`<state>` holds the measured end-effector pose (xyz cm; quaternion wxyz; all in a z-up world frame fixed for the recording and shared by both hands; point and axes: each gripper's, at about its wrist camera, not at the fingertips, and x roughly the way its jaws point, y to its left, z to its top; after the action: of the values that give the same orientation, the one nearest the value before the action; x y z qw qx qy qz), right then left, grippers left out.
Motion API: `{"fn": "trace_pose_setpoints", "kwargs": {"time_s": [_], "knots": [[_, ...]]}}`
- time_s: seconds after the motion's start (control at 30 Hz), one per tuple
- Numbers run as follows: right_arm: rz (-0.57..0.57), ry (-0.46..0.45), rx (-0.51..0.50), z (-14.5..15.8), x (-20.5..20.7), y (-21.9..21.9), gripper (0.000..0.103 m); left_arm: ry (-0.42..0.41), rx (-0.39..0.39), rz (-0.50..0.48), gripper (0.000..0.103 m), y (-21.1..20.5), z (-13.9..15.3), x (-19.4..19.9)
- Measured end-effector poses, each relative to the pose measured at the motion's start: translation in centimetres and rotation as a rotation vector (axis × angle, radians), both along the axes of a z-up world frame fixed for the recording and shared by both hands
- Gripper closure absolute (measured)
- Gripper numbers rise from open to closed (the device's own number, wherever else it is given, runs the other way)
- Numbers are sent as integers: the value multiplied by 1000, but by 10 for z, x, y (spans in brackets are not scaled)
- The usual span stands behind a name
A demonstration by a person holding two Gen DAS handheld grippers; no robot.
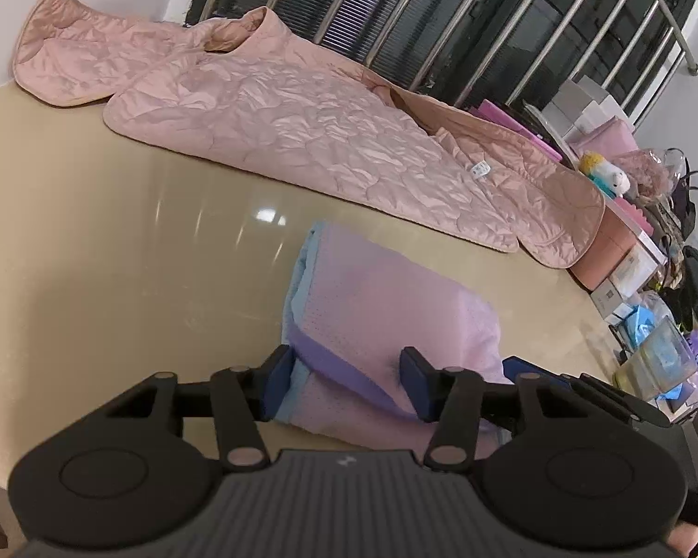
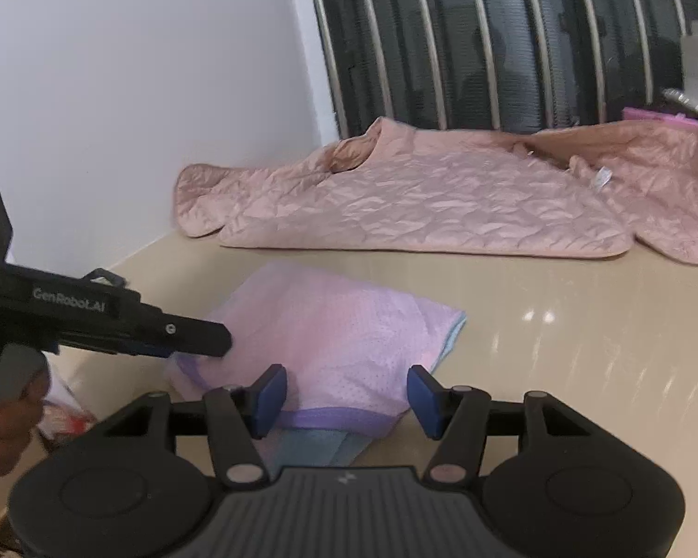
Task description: Fold clothes
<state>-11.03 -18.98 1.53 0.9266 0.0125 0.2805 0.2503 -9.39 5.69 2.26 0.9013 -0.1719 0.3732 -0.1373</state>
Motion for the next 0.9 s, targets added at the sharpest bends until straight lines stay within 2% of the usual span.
{"fn": "trace_pose_setpoints", "kwargs": {"time_s": [0.03,0.1,0.17,0.23,0.3,0.37,0.47,0.6,0.63,0.67,0.7,0.73,0.77,0.83,0.9], "knots": [[-1,-4,-13,-1,-1,1,46,1,1,1,63,0,0,0],[33,4,-25,0,-4,3,47,-2,2,9,64,1,-1,-1],[54,5,-7,8,-1,-2,47,-6,8,24,64,1,-2,-3],[27,6,40,22,15,-17,46,-19,50,39,59,-3,0,-9],[-18,35,51,25,42,-29,40,-33,100,40,57,-9,2,-13],[-32,83,59,19,69,-37,40,-42,123,33,55,-16,2,-17],[6,164,80,7,94,-35,40,-56,129,39,54,-17,0,-19],[47,125,7,0,87,-21,41,-73,173,35,56,-24,-1,-21],[62,104,-27,-2,82,-15,42,-77,190,30,65,-27,-1,-22],[78,83,-58,-3,77,-9,52,-75,183,12,80,-27,-1,-20],[97,59,-86,-3,72,-3,64,-72,175,-6,84,-28,-2,-19],[116,44,-99,-3,68,3,72,-76,180,-11,88,-29,-3,-19],[128,49,-85,-2,66,4,83,-79,184,-16,90,-29,-3,-19],[128,45,-95,1,63,8,85,-86,193,-26,93,-30,-4,-20],[128,28,-123,4,59,11,92,-95,204,-27,95,-32,-2,-21]]}}
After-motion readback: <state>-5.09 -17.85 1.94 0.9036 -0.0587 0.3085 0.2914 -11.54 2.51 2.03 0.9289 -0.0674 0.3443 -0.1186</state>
